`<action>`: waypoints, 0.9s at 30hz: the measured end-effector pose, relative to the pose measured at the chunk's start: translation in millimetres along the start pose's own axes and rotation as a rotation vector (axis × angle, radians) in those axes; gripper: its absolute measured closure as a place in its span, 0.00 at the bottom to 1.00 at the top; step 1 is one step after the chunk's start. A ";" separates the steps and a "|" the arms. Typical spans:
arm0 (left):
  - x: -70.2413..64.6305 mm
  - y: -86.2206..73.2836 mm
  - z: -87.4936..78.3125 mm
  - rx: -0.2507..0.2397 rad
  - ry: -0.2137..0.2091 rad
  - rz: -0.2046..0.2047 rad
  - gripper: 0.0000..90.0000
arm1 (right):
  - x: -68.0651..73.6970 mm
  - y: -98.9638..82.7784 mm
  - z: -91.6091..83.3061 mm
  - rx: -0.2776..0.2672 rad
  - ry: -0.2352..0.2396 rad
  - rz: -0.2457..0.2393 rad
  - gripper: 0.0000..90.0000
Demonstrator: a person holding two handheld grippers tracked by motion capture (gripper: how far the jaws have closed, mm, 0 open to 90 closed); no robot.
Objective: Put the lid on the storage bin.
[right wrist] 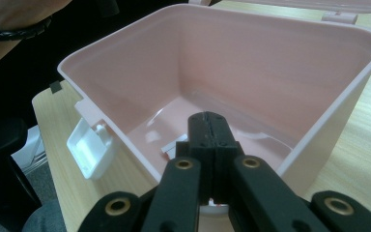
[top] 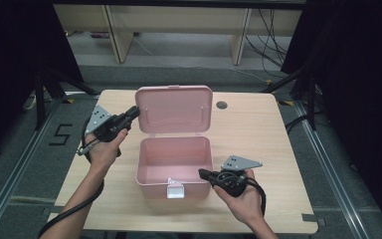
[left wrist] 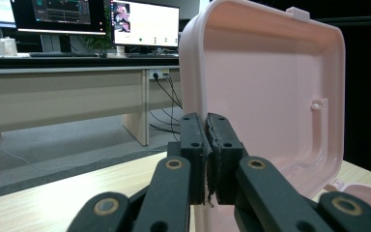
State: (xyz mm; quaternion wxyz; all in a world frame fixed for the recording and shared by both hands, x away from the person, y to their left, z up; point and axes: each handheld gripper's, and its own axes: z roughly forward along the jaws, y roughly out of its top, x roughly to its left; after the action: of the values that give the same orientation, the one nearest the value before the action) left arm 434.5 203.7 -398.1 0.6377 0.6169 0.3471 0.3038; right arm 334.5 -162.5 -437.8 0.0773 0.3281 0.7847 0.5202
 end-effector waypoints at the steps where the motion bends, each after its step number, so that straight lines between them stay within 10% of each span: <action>1: -1.6 -0.4 -1.4 0.005 -0.001 -0.011 0.96 | 0.1 0.0 -0.1 -0.001 -0.006 -0.001 1.00; 27: -13.1 -0.1 -15.2 -0.001 0.018 0.043 0.96 | 0.5 0.0 -1.2 -0.001 -0.017 -0.007 1.00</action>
State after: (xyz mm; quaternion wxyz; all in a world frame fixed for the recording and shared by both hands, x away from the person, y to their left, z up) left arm 414.6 201.8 -397.2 0.6282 0.6210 0.3394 0.3233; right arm 333.5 -163.1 -437.1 0.0858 0.3297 0.7850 0.5175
